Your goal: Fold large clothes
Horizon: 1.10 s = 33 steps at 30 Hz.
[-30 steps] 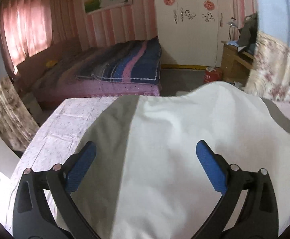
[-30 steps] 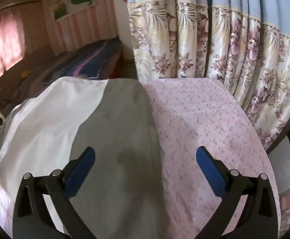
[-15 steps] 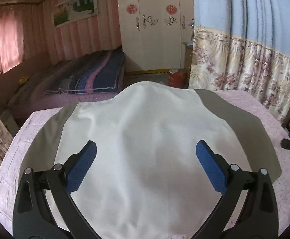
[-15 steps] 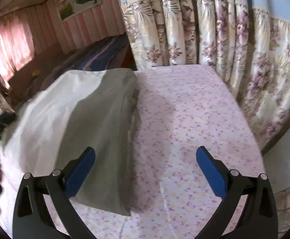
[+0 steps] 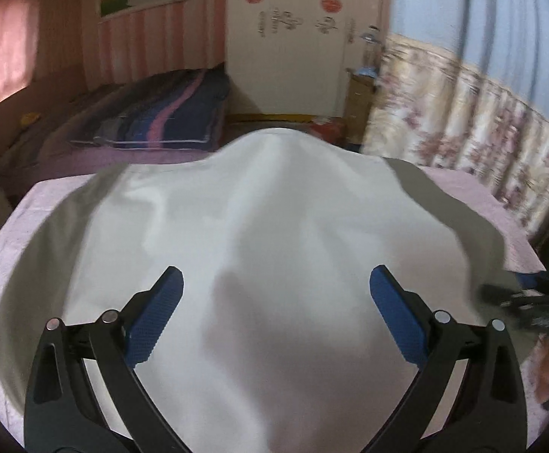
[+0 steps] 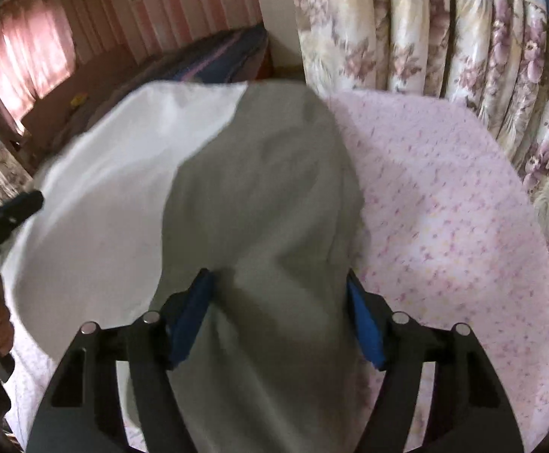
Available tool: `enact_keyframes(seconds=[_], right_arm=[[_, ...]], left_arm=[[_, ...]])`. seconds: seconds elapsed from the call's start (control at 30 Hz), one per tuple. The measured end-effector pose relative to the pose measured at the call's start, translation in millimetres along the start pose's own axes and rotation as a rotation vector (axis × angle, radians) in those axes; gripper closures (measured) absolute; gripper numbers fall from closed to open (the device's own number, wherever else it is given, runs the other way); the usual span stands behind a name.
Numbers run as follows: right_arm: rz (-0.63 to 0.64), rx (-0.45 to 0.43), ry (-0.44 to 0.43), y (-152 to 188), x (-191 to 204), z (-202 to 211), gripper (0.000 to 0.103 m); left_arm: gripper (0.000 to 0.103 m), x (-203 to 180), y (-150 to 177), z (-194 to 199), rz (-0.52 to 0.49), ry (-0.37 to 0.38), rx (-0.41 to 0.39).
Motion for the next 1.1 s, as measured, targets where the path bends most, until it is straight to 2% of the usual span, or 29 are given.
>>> enact_keyframes(seconds=[0.03, 0.07, 0.17, 0.23, 0.3, 0.47, 0.53, 0.63, 0.7, 0.73, 0.8, 0.9, 1.03, 1.1], right_arm=[[-0.014, -0.008, 0.015, 0, -4, -1, 0.018], [-0.035, -0.012, 0.026, 0, -8, -1, 0.016], [-0.037, 0.0, 0.013, 3, -8, 0, 0.016], [-0.063, 0.017, -0.025, 4, -4, -2, 0.023], [-0.055, 0.006, -0.015, 3, 3, -5, 0.024], [-0.089, 0.016, -0.027, -2, 10, -16, 0.026], [-0.071, 0.014, -0.041, -3, 19, -11, 0.053], [0.033, -0.019, 0.061, -4, 38, -4, 0.068], [-0.002, -0.005, 0.049, -5, 38, -4, 0.074], [-0.031, -0.003, 0.036, -7, 35, -1, 0.083], [-0.053, -0.041, 0.036, -17, 34, 13, 0.091], [-0.027, -0.123, 0.012, -33, 57, 48, 0.095], [0.004, -0.165, -0.092, -52, 104, 87, 0.096], [0.034, -0.18, -0.107, -57, 124, 96, 0.096]], left_arm=[[0.005, -8, -2, -2, -0.019, 0.008, -0.002], [0.005, -14, -3, -6, -0.041, 0.003, -0.004], [0.005, -17, 9, -26, -0.036, 0.01, 0.058], [0.005, -12, 18, -34, -0.009, 0.014, 0.087], [0.004, -8, 29, -39, 0.004, 0.024, 0.117], [0.005, -5, 42, -38, -0.011, 0.084, 0.136], [0.005, -3, 45, -35, -0.024, 0.084, 0.134], [0.003, -2, 50, -35, -0.034, 0.068, 0.141], [0.003, -1, 53, -41, -0.024, 0.058, 0.159], [0.003, 0, 54, -43, -0.02, 0.06, 0.166], [0.003, 2, 56, -48, -0.016, 0.062, 0.188], [0.003, 4, 57, -52, -0.004, 0.057, 0.209], [0.003, 5, 58, -53, -0.003, 0.043, 0.206], [0.003, 6, 56, -52, 0.028, 0.066, 0.194]])
Point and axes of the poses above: each gripper's, at about its wrist camera, not at the fingertips, and z roughly against the way its jaws point, x to its left, y to its underside, the point moved 10 cm from there along -z, roughly the way its jaws point, and after that the axes turned 6 degrees about -z, right-handed, at the moved point
